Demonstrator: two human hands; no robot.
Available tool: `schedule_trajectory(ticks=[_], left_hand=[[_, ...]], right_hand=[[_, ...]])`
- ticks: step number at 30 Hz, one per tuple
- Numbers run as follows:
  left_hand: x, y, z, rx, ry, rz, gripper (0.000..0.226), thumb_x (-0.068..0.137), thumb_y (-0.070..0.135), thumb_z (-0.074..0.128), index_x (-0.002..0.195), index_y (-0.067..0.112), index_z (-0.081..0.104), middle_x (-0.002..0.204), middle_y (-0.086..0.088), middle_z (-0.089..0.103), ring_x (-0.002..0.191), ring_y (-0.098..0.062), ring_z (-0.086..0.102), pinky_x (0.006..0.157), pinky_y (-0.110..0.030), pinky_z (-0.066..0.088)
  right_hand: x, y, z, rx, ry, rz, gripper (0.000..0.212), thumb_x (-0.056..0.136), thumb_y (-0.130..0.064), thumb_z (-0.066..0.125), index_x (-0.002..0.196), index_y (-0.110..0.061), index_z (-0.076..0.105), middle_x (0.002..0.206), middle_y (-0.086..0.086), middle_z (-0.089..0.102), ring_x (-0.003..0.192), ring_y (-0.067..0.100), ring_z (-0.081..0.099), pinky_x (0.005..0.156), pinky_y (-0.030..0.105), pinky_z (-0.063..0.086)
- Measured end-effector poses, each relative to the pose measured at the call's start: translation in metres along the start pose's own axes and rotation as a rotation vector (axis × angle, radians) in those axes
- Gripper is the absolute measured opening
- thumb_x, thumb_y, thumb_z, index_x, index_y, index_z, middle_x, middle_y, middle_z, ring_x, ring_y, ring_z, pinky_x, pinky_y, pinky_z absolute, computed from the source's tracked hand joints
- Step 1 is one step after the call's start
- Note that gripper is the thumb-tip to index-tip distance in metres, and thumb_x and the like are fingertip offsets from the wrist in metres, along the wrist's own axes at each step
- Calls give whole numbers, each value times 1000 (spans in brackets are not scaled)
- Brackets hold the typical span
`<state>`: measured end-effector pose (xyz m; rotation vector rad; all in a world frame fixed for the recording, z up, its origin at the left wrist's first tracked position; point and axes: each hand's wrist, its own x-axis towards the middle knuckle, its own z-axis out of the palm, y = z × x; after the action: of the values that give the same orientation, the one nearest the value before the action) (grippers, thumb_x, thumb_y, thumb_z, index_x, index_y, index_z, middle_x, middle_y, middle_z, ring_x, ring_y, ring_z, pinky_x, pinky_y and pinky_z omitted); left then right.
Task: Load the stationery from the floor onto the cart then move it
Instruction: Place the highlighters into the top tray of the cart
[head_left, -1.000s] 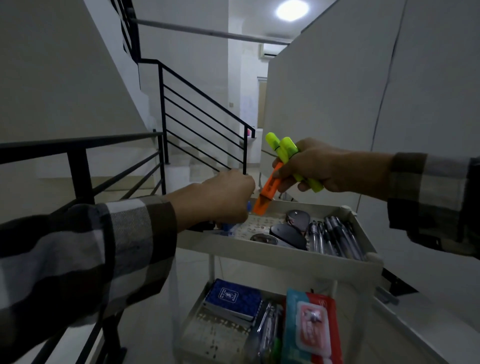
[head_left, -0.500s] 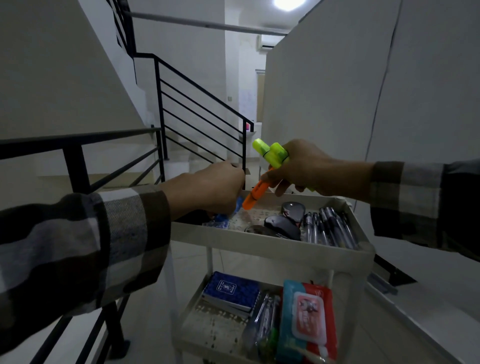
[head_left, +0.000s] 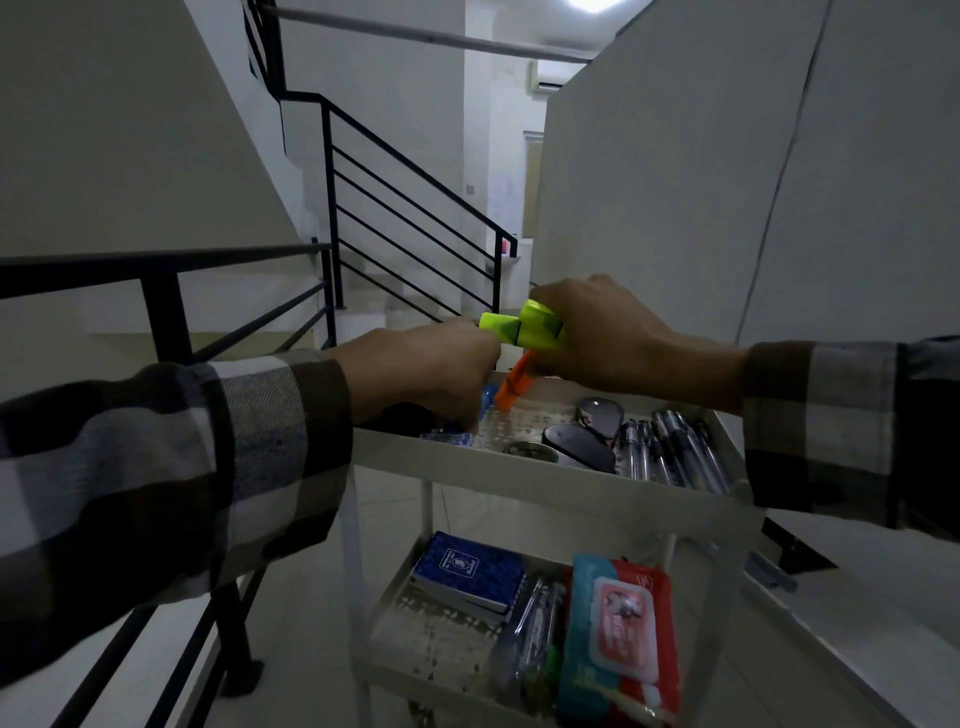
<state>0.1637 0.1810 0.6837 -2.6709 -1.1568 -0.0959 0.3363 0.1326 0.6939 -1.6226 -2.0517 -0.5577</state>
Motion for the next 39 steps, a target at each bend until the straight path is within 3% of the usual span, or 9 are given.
schedule_trajectory(ticks=[4,8,13,16,20,24,30,36,39], left_hand=[[-5,-1,0,41,-26,37,27,87,25,77,68,15,62,64,1,57,56,-11,53,52,-25,44],[-16,-7,-10,27,-85,74,22,89,33,76,96,13,78,87,-3,75,80,-19,70,76,-38,62],[-23,-10,-22,-23,-86,77,31,89,38,77,107,13,77,98,-3,76,90,-18,71,85,-41,62],[-23,-6,-19,-14,-108,92,37,89,37,77,116,13,74,105,-4,75,96,-18,70,88,-39,60],[-22,-2,-12,-11,-104,137,45,89,34,77,130,16,69,115,0,73,100,-13,67,92,-33,58],[-15,-4,-6,-7,-83,129,44,86,40,79,123,17,73,109,-1,73,95,-14,68,88,-38,61],[-7,4,8,-17,65,67,44,80,56,79,70,17,62,65,1,59,59,-13,56,66,-36,57],[-1,19,13,53,156,38,29,92,32,70,76,18,50,71,-1,46,59,-11,45,48,-24,34],[-1,24,13,50,177,49,44,91,24,71,70,24,32,75,0,38,62,-10,38,50,-24,25]], right_hand=[[-4,1,7,-57,-3,-53,29,74,-29,87,92,-25,65,80,-5,60,71,19,61,62,27,41],[-7,-6,6,86,-96,21,32,73,-28,92,85,-29,62,75,-9,62,61,6,59,55,20,40],[-6,-17,3,478,-245,211,24,77,-20,89,95,-13,74,62,1,71,41,5,57,42,17,44],[-3,-15,0,509,-253,263,22,79,-18,88,97,-13,75,77,11,76,43,8,57,41,19,43],[-1,-8,-4,504,-248,367,27,81,-24,87,98,-8,71,66,4,69,40,7,55,38,20,41],[-2,-3,-8,590,-276,555,38,96,-39,70,110,-5,58,79,8,63,36,8,54,34,18,37],[-2,5,-23,625,-317,630,37,99,-33,65,122,-5,55,83,12,70,46,16,65,35,17,37],[-6,1,-19,599,-343,611,40,99,-34,64,122,-2,57,79,10,73,45,16,63,36,18,35],[-7,-1,-16,617,-346,624,42,101,-35,61,125,-1,52,77,14,76,43,17,64,37,16,34]])
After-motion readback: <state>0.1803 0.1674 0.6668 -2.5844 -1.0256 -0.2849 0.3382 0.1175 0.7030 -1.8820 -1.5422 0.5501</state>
